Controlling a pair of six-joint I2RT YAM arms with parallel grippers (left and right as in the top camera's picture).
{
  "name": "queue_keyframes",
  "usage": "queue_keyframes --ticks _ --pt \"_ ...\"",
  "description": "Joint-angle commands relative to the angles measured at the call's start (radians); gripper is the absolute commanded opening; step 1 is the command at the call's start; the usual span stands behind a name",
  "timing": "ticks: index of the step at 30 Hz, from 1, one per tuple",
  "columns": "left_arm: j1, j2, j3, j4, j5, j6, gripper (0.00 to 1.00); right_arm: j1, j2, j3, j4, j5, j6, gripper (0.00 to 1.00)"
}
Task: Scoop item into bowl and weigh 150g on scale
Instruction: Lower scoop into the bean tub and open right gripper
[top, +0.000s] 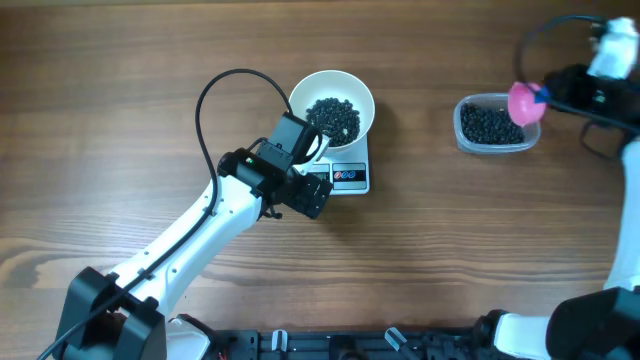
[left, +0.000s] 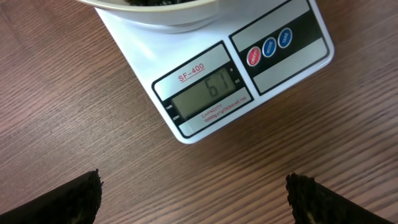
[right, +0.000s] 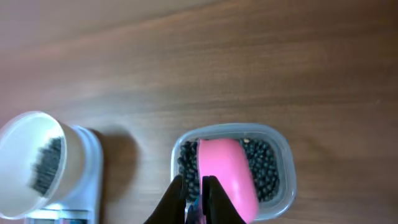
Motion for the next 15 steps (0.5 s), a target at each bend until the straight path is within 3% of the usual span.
queue_keyframes --ticks 1,6,11,15 --pt "0.001 -0.018 -0.006 0.0 0.012 0.012 1.0 0.08 0.047 0.015 0.005 0.213 -0.061 0.04" --pt "0.001 -0.018 -0.006 0.0 0.012 0.012 1.0 0.087 0.216 0.015 0.002 0.269 -0.061 0.04" --pt "0.001 -0.018 -0.006 0.0 0.012 0.012 1.0 0.079 0.244 0.018 -0.007 0.387 -0.061 0.05" --pt "0.001 -0.018 -0.006 0.0 0.012 0.012 1.0 0.079 0.244 0.018 -0.024 0.392 -0.069 0.16"
